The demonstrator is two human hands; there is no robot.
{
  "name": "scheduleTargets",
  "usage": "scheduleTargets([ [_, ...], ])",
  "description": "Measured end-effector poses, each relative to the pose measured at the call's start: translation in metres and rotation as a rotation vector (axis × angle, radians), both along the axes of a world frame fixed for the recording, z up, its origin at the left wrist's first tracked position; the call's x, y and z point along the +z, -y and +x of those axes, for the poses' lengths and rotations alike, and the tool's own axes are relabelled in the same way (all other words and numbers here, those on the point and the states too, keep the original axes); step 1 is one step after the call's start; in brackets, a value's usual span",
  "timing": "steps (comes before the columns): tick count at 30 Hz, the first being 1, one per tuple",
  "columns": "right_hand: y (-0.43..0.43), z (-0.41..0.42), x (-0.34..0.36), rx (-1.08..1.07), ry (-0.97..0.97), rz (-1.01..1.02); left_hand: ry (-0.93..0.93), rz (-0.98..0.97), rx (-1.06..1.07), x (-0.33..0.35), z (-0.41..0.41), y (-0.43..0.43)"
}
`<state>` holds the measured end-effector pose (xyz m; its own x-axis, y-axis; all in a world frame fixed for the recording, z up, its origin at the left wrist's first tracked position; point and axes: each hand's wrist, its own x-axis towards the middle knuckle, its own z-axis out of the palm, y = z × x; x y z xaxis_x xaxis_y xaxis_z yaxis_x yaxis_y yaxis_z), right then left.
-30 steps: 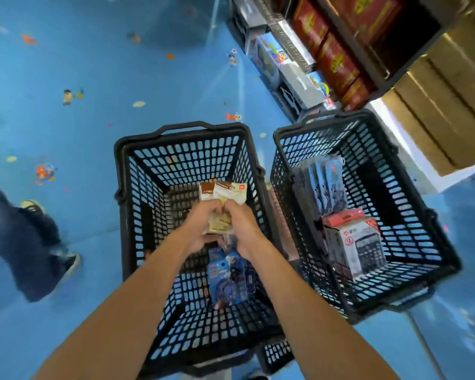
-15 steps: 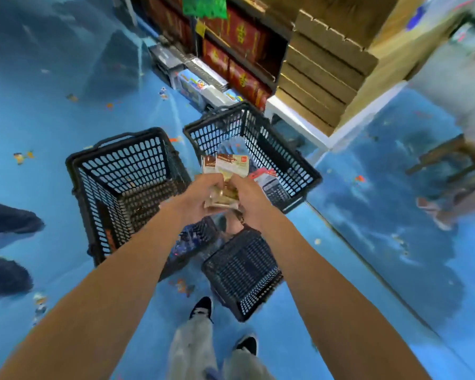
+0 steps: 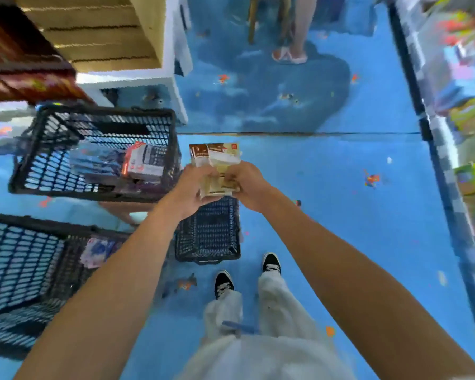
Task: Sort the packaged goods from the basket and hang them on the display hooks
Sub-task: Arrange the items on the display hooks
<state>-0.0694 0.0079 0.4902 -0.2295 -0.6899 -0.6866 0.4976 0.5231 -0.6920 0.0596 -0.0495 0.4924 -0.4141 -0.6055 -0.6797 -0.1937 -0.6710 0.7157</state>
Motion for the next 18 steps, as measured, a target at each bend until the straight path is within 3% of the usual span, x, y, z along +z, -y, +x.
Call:
scheduleTargets([
  [9,-0.152,-0.209,0.025,-0.609,-0.077,-0.032,-0.067,-0.087,-0.568,0.010,-0.263,-0.089],
  [18,-0.332,-0.396,0.083,-1.042,-0.204,-0.125,-0.334,-0.067,-0.999,0.060,-0.496,-0.241],
])
